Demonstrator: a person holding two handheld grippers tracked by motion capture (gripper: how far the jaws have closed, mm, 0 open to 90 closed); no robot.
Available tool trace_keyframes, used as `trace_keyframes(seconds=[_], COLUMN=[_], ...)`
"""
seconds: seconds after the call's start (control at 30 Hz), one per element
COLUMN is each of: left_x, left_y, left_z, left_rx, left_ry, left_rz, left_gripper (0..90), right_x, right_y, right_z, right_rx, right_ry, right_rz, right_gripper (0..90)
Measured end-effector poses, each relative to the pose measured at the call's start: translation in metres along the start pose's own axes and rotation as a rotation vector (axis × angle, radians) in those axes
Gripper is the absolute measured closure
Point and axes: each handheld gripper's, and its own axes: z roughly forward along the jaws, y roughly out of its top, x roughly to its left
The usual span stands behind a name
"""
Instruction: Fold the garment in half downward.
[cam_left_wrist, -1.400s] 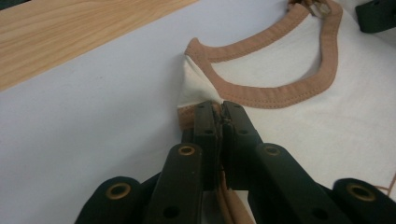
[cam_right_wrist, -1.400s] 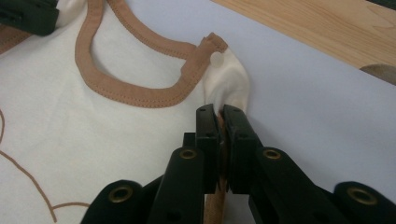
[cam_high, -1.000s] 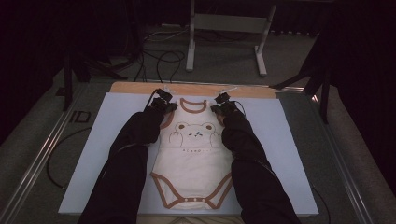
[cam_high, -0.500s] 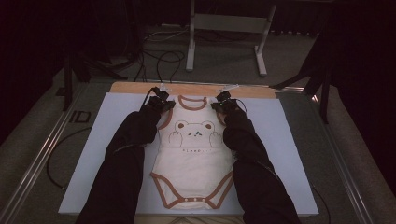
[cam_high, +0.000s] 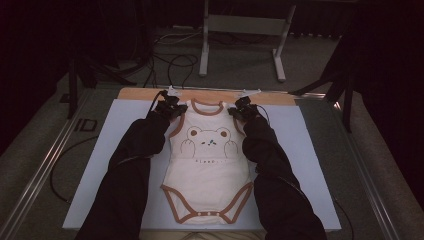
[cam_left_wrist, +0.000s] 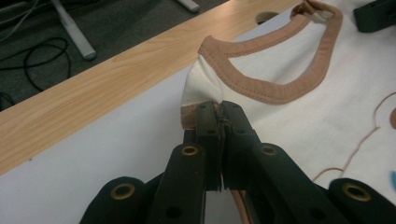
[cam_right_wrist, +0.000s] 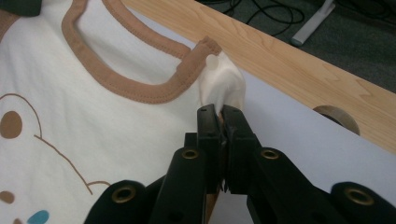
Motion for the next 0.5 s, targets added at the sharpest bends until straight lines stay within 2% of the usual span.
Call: trace_keyframes(seconds=[0.3, 0.5], left_x=[-0.009, -0.012], left_y=[0.004, 0.003], left_z=[-0.018, -0.028], left_rx=[-0.03, -0.045], left_ry=[-0.008, -0.013], left_rz=[0.029, 0.028], left_gripper=[88.6, 88.6], right_x=[0.006, 0.013], right_y=[-0.001, 0.0], right_z=[-0.021, -0.034], right_rx=[-0.039, -0.061], right_ry=[0.001, 0.01], right_rz=[-0.029, -0.04], right_gripper=[87.4, 87.4])
